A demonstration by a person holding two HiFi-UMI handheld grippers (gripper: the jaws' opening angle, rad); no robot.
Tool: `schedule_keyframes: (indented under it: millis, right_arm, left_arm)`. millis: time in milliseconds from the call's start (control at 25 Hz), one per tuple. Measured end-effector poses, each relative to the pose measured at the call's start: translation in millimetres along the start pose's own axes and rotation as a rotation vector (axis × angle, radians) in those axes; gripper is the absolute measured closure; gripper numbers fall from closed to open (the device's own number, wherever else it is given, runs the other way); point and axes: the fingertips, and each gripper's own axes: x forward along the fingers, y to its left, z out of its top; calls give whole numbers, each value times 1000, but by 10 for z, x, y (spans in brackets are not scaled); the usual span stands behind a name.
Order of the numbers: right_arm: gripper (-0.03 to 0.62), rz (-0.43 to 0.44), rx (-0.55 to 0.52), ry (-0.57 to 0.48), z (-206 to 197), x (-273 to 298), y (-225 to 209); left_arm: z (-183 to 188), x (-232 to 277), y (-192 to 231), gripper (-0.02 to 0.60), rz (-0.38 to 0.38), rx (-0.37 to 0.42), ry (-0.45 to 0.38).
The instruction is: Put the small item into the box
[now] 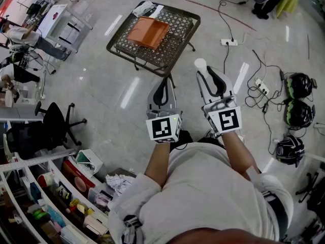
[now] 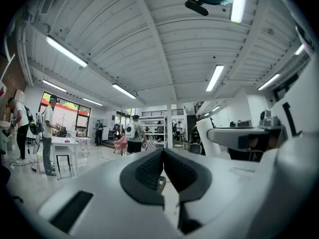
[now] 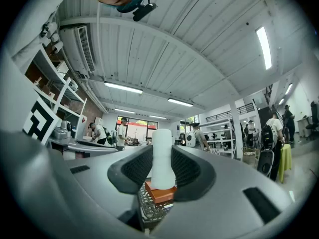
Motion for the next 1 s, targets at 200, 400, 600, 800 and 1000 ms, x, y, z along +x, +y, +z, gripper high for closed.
schedule_keyframes:
  millis: [200, 400, 600, 800, 1000]
  right_arm:
    - [484, -33, -32, -3, -23, 317, 133]
    - [484, -37, -33, 2, -122, 471, 260]
    - [484, -61, -66, 28, -199, 693, 427]
    - [484, -66, -67, 30, -232, 842, 584]
    - [484, -59, -60, 55, -304, 947, 663]
  left_arm:
    - [-77, 118, 302, 572, -26, -7, 0]
    - [-160, 182, 507, 572, -62, -29, 11]
    - [-222, 228, 768, 572, -106, -42, 35]
    - [-330, 257, 990, 572, -135, -51, 66]
    - [-453, 306, 1090, 572, -154, -68, 95]
